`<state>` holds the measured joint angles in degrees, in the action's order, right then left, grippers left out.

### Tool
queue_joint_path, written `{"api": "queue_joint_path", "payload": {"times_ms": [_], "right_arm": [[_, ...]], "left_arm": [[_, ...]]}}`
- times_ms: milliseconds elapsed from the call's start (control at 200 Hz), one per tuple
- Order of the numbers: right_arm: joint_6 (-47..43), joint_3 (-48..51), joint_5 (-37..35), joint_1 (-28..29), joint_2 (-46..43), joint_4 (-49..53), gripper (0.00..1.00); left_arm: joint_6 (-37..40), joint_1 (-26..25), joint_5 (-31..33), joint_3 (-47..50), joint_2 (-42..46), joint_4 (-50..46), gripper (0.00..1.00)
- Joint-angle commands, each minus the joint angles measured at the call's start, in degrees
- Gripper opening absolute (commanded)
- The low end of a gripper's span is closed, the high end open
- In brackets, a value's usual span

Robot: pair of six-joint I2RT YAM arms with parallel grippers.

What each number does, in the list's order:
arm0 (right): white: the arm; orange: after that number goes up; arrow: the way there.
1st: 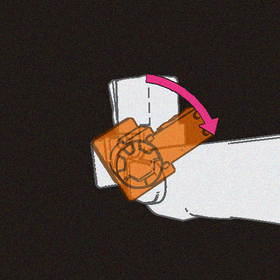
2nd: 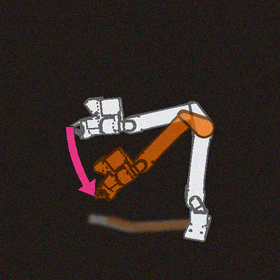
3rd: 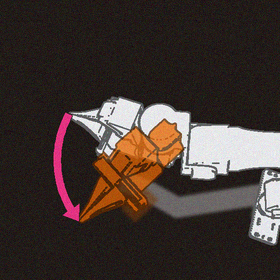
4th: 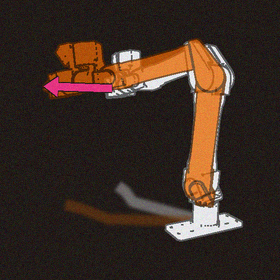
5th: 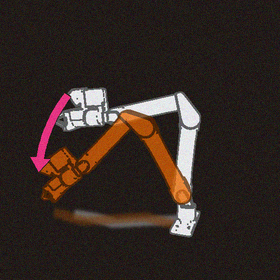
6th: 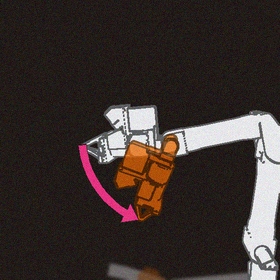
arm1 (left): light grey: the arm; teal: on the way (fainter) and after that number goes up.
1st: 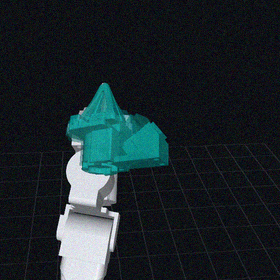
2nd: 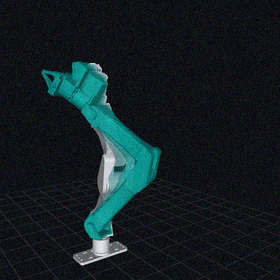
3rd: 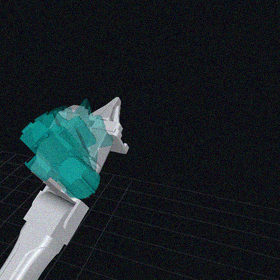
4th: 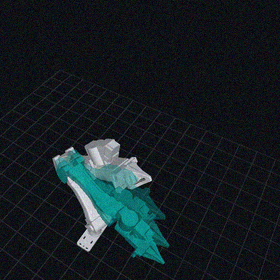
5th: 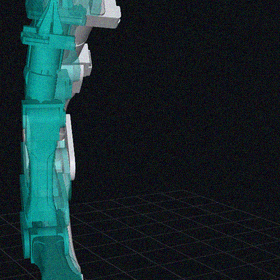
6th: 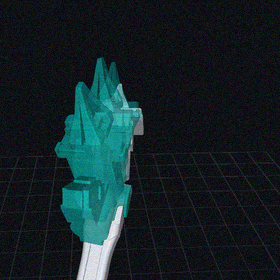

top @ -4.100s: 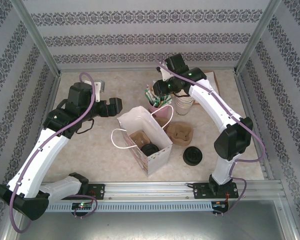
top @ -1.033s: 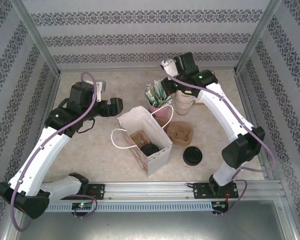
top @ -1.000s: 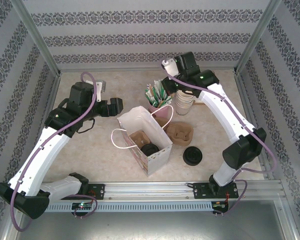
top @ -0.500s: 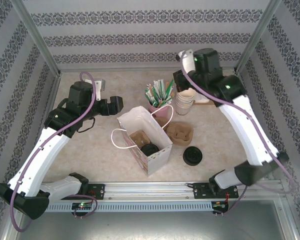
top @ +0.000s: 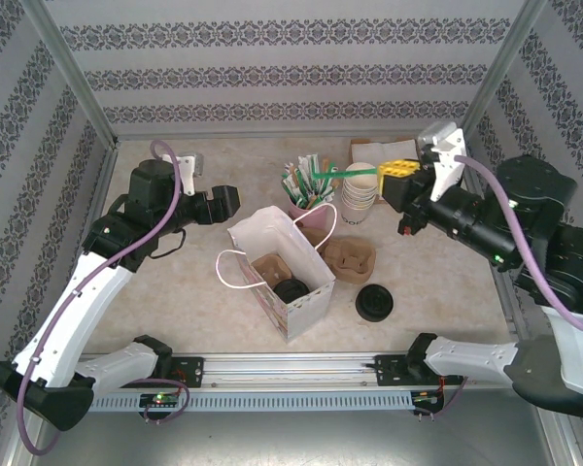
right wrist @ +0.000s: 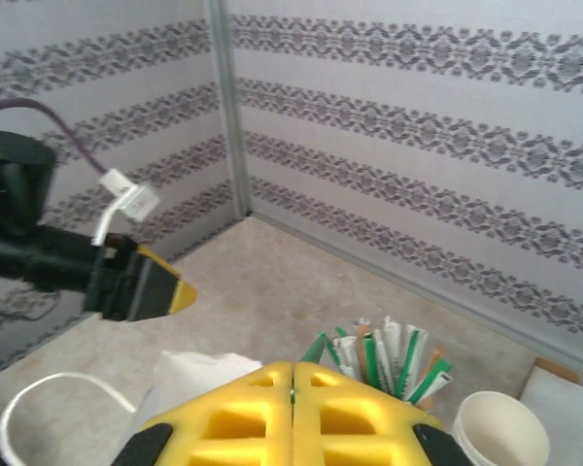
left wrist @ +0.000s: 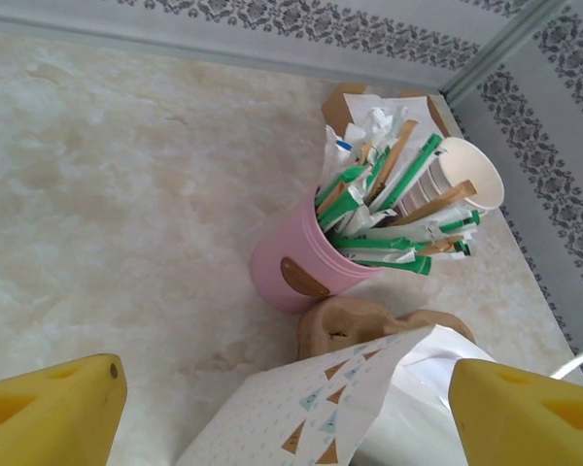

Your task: Pack the takeout coffee

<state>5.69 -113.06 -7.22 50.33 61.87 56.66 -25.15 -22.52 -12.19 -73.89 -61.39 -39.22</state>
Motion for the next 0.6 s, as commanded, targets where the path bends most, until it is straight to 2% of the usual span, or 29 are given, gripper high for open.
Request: {"api": "queue_joint_path", "payload": {"times_ms": [0,145,350,445,595], "right_arm": [[3.9,0.7,5.3,1.7,0.0,2.1,0.0],[4.6,1.1,6.2,4.7,3.2,4.9,0.0],[1.9,0.4,1.8,11.2,11.0,9.5,0.0],[1.7,0.5,4.2,12.1,15.1,9.2,0.0],[3.1,4.0,2.8,12.0,21.3,6.7,0.0]], "left_arm": [[0.3,-0.7,-2.6,-3.1,-0.7,-2.5,0.85],[1.3,-0.7,-1.8,-4.2,-1.5,-5.7,0.85],[1.7,-0.7,0.0,-4.3,-1.5,-7.6,0.85],[1.7,-0.7,-0.4,-3.9,-1.6,-7.7,0.85],[1.9,-0.7,-1.2,-3.5,-1.5,-7.7,0.85]]}}
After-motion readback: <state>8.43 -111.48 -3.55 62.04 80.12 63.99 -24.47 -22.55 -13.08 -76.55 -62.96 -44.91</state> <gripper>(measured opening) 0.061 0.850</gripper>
